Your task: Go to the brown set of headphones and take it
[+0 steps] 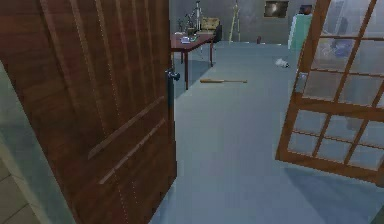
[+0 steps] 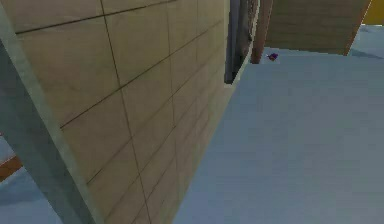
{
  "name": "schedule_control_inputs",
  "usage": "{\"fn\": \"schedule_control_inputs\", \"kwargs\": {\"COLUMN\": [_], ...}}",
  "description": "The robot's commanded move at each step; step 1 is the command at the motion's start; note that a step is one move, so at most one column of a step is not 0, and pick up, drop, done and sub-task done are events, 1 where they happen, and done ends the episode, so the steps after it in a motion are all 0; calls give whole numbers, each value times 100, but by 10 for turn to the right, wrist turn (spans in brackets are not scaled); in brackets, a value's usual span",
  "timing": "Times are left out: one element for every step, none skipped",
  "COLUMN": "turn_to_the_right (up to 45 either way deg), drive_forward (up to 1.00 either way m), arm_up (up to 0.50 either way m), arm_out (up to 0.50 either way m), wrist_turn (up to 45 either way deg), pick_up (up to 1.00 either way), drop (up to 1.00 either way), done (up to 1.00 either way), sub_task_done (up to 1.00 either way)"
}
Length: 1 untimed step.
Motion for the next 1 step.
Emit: {"fn": "schedule_control_inputs", "kwargs": {"turn_to_the_right": [150], "drive_forward": [0], "arm_up": [0], "arm_out": [0], "wrist_turn": [0], "pick_up": [0], "drop": [0], "done": [0], "sub_task_done": [0]}}
